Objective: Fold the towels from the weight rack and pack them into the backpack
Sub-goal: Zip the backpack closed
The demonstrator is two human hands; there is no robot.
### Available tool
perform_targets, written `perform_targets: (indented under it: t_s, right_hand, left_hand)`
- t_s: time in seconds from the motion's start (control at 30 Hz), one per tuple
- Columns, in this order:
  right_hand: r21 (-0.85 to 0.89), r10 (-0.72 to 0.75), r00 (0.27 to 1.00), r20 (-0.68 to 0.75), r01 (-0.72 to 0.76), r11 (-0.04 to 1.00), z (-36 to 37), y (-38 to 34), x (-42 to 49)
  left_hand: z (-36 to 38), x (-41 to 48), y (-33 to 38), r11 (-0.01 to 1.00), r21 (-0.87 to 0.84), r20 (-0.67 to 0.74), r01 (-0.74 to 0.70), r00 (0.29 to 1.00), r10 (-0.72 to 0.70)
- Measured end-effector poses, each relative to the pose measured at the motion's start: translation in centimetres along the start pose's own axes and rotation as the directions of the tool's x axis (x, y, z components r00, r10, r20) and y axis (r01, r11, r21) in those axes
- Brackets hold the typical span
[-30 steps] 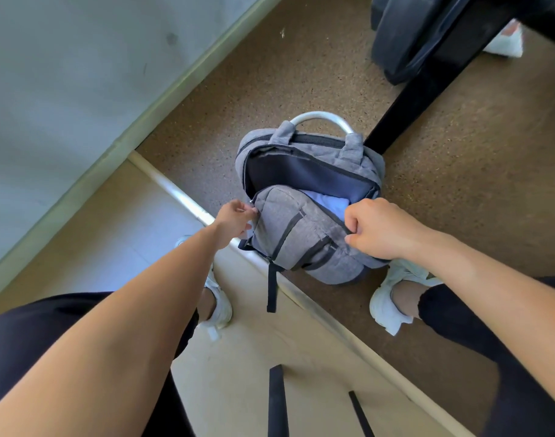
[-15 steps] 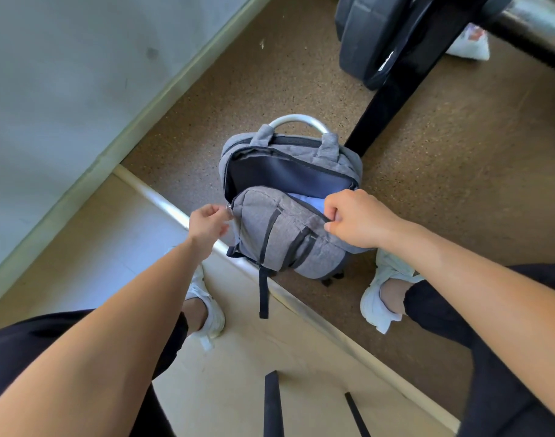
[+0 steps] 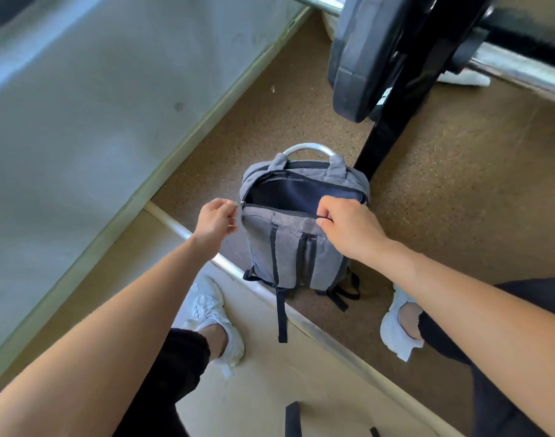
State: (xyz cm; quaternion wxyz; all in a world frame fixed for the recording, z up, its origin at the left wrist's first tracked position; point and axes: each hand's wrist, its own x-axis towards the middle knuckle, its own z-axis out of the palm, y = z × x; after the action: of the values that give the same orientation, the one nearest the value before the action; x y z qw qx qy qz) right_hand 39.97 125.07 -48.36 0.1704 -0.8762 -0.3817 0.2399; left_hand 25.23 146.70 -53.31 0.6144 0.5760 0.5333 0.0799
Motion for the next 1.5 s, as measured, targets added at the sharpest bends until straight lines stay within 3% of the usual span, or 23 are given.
perform_targets:
  t_s: [0.13, 0.37, 0.6, 0.7, 0.83, 1.03, 1.2, 1.37, 1.5]
  right_hand:
    - [0.051, -0.01, 0.998, -0.056, 0.012, 0.999, 0.1, -0.1, 0.7]
    - [0.083, -0.047, 0.999, -0.005, 0.048, 0.995, 1.1, -1.7, 1.6]
    - [0.182, -0.185, 0.983, 0.024, 0.177, 0.967, 2.2, -6.3, 2.8]
    - [0.124, -0.265, 0.964, 0.015, 0.261, 0.957, 3.4, -7.8, 3.1]
    - [0.11, -0.249, 0.968, 0.042, 0.243, 0.964, 5.5, -9.0, 4.2]
    - [0.071, -0.244, 0.97, 0.019, 0.242, 0.968, 6.7, -10.4, 5.3]
    - [0.14, -0.233, 0.972, 0.005, 0.23, 0.963, 6.8, -9.8, 5.9]
    - [0.201, -0.22, 0.975, 0.017, 0.212, 0.956, 6.5, -9.7, 5.8]
    - [0.223, -0.197, 0.979, 0.043, 0.183, 0.957, 6.3, -9.5, 5.9]
  left_hand:
    - [-0.3, 0.2, 1.9, 0.98, 0.194, -0.013, -0.055, 0.998, 0.058]
    - [-1.6, -0.2, 4.1, 0.842, 0.518, 0.173, -0.152, 0.982, 0.071]
    - [-2.1, -1.1, 3.3, 0.741, 0.62, 0.268, -0.259, 0.957, 0.111]
    - [-2.4, -1.4, 3.8, 0.639, 0.699, 0.315, -0.32, 0.941, 0.127]
    - [-2.8, -1.9, 4.4, 0.517, 0.769, 0.356, -0.377, 0.923, 0.144]
    - [-3.7, -1.7, 4.1, 0.524, 0.762, 0.368, -0.381, 0.92, 0.134]
    - [-4.7, -1.6, 3.9, 0.551, 0.724, 0.427, -0.415, 0.897, 0.114]
    - [-3.8, -1.2, 0.7, 0.295, 0.806, 0.482, -0.513, 0.858, 0.174]
    - [-2.5, -0.6, -1.9, 0.147, 0.855, 0.441, -0.498, 0.846, 0.299]
